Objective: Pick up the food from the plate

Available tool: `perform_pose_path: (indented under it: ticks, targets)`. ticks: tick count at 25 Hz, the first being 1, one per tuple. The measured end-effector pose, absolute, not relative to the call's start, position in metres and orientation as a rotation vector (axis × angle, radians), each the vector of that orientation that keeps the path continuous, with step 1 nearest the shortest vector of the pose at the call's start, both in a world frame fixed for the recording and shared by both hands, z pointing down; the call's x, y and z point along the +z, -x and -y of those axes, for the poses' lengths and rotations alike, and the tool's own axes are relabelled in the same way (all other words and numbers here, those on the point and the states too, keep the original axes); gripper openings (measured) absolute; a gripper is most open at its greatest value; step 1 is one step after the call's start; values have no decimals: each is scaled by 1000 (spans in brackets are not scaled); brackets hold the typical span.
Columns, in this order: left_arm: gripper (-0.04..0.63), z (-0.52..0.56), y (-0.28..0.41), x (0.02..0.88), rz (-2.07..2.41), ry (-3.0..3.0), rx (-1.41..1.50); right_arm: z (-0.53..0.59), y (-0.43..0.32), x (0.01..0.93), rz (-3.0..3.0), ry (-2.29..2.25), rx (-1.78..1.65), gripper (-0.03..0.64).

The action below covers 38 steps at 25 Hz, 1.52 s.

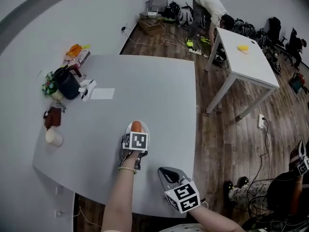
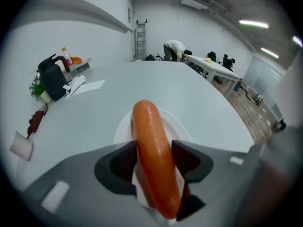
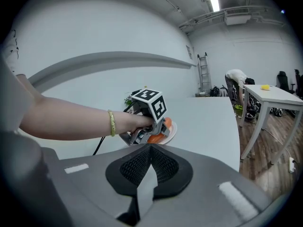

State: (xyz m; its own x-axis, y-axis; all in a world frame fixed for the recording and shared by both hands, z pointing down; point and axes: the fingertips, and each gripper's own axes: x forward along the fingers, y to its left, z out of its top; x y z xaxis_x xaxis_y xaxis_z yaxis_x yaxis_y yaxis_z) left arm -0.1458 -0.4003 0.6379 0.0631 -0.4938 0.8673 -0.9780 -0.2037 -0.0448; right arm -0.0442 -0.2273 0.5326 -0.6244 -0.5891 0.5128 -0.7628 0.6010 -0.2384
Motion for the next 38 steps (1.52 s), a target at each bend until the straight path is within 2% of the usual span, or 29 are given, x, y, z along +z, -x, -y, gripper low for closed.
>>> perform_pose_path:
  ticks: [10, 15, 26, 32, 38]
  targets:
    - [210, 392, 149, 635, 1499, -1729, 901, 228, 41, 531, 2452, -1068, 620, -2]
    - [209, 370, 142, 591, 1522, -1863, 712, 223, 46, 528, 2464, -1076, 608, -1]
    - [210, 227, 119, 470, 1621, -2077, 204, 197, 44, 515, 2476, -1203, 562, 0]
    - [209, 157, 118, 457, 1656, -2100, 91, 163, 47, 505, 2481, -1250, 544, -2]
    - [209, 132, 124, 457, 1624, -2087, 49, 141, 56, 490, 2508, -1261, 513, -2]
